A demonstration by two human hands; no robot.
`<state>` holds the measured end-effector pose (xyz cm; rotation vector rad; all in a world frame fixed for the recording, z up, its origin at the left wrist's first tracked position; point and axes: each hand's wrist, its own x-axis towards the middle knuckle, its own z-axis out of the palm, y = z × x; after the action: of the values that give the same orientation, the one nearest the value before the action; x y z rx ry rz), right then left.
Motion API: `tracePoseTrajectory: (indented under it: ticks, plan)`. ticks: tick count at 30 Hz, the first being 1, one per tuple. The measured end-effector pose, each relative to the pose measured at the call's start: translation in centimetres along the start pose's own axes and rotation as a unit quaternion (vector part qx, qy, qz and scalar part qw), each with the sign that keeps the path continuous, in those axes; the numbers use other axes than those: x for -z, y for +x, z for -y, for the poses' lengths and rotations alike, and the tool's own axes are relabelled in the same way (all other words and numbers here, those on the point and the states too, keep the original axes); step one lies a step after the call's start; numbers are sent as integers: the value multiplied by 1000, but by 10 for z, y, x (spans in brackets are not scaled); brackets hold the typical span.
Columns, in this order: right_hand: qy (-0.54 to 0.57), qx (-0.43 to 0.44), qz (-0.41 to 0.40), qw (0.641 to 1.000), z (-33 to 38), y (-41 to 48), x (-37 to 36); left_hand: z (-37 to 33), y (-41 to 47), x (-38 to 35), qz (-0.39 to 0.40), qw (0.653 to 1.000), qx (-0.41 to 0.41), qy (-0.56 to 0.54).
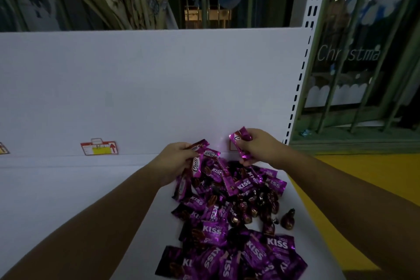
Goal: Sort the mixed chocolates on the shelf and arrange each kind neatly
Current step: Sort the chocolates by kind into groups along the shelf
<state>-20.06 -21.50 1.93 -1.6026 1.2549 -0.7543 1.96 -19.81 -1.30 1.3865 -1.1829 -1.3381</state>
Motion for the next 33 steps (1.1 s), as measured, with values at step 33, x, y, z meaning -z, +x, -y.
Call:
tracePoseTrajectory:
  ticks: [33]
  plan:
    - [-508,18,-27,861,-8,37,-46,8,-28,60,-12,995,70,-72]
